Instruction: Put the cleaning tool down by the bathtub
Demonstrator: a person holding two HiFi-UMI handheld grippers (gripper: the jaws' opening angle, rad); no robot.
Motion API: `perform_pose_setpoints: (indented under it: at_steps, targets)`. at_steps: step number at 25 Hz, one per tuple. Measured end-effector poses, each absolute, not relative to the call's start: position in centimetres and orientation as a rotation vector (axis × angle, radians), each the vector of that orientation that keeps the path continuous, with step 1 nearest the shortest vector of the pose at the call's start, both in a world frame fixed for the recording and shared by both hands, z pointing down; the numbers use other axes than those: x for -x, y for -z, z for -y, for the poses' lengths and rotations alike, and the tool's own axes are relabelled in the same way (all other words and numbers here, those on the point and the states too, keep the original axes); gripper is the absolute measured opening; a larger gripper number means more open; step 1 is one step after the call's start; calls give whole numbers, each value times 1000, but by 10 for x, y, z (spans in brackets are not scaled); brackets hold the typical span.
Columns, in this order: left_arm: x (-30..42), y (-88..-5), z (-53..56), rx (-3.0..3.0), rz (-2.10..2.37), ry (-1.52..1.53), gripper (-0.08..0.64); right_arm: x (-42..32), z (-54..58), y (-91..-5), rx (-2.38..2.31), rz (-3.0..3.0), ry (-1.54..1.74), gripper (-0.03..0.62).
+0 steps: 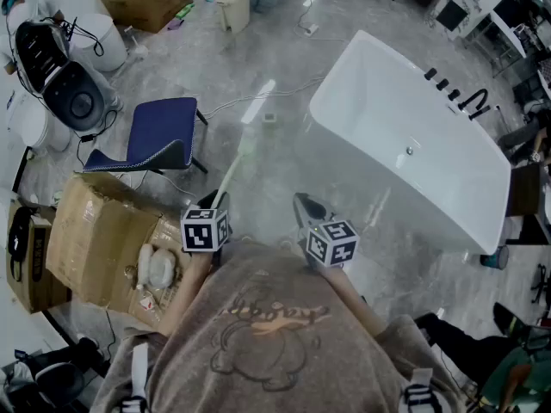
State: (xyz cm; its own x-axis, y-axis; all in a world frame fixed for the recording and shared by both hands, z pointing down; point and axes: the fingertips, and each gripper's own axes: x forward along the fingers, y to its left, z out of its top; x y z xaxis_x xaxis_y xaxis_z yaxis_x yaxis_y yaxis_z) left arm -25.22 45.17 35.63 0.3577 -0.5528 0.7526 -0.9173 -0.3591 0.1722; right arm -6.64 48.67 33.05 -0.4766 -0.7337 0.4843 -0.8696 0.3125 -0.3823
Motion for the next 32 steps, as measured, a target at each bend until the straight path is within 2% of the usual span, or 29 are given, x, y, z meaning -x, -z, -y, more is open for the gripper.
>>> perform_pose_setpoints:
  at_steps: [23, 32]
  targets:
    - [283, -373, -423, -2070, 1205, -804, 98, 88, -462, -339, -1516, 2354, -947, -2]
    - [271, -381, -372, -2091, 1165, -826, 98, 86, -427, -350, -1509, 2341, -996, -2]
